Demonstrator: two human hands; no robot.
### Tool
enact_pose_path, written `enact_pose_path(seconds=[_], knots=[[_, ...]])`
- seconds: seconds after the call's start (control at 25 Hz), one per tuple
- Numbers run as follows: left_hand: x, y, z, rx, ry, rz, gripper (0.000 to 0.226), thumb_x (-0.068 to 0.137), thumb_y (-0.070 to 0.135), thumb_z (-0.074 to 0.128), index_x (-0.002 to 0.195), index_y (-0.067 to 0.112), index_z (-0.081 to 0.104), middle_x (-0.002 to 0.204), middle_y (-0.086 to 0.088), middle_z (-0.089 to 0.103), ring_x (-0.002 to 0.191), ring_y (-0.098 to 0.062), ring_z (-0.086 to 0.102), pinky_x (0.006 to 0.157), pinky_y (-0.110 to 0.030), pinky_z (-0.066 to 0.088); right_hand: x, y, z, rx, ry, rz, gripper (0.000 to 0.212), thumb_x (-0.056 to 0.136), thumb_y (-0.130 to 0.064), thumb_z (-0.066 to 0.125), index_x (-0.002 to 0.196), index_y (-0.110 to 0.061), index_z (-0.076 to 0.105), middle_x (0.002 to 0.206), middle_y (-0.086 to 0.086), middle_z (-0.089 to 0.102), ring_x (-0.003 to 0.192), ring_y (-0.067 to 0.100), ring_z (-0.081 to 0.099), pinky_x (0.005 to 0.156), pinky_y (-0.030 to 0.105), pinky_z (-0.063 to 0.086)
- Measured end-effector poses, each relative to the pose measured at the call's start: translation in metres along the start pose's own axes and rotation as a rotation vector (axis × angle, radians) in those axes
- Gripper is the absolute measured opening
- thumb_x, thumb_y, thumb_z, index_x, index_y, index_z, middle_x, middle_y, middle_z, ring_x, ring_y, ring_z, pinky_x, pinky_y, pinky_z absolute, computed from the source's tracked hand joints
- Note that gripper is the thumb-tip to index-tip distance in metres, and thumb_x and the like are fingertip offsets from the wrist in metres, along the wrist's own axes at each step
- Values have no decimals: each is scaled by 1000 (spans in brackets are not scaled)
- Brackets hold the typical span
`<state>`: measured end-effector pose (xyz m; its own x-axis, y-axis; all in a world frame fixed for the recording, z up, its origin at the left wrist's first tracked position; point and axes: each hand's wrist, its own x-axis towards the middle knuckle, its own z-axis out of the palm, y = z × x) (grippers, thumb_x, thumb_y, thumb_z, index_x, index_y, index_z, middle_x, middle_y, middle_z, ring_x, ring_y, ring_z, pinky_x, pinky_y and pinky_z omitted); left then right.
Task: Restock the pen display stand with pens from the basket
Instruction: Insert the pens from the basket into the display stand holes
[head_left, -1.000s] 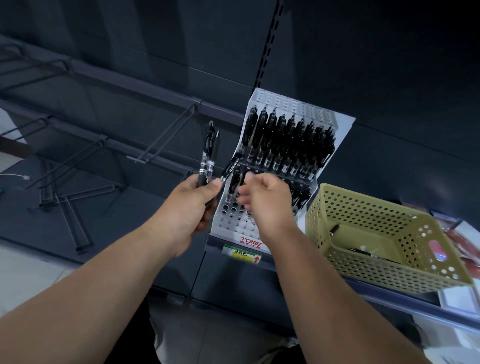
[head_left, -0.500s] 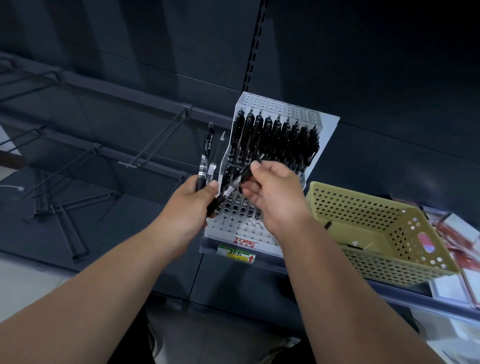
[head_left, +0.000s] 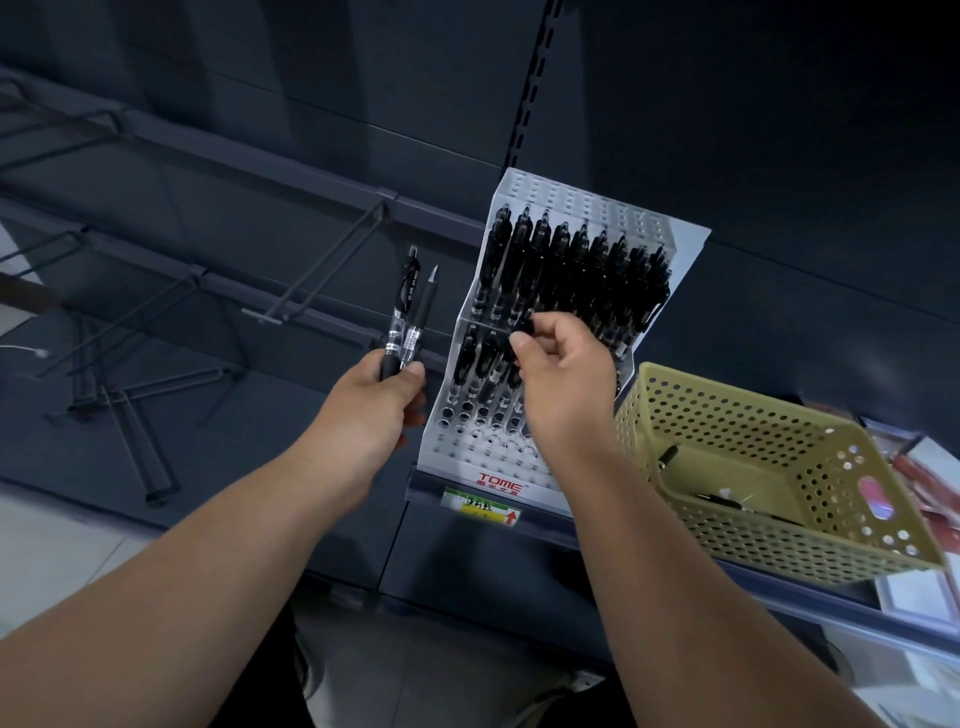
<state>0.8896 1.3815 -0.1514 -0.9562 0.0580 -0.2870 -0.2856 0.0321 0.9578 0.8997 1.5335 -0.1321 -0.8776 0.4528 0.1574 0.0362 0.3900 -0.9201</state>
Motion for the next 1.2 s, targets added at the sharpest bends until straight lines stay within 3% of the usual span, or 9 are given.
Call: enact_pose_path(seconds=[0.24,0.4,0.52,0.84,1.2], knots=[[6,-1,-1,-8,-13,-20,15,98,27,49,84,22,55,84,0,58,79,-17,57,65,-27,43,7,9,10,-20,-8,-45,20,94,-18,62,114,-19,65,82,-9,61,67,2,55,65,20,52],[8,-3,-1,-18,-17,-26,18,98,28,50,81,24,55,81,2,58,81,-18,58,65,-28,41,8,15,16,-95,-31,-80,24,93,-19,63,116,-15,66,83,-11,61,74,3,58,73,24,53],[7,-4,1,-36,-26,-33,19,98,27,49,80,24,55,78,3,58,79,-17,57,65,-27,42,8,19,20,-156,-39,-62,20,93,-22,63,112,-15,65,84,-12,61,78,4,60,75,26,54],[6,-3,-2,-39,-17,-43,18,98,28,50,82,22,56,80,2,58,78,-17,58,66,-28,43,9,31,28,-293,-73,-15,12,94,-24,62,99,-13,63,71,-10,56,63,8,53,63,29,50],[-7,5,-1,-36,-54,-41,16,98,27,49,89,18,58,64,1,49,58,-13,43,57,-27,41,11,29,26,-447,-112,-73,12,95,-27,59,94,-15,61,75,-2,63,67,17,61,61,34,54]])
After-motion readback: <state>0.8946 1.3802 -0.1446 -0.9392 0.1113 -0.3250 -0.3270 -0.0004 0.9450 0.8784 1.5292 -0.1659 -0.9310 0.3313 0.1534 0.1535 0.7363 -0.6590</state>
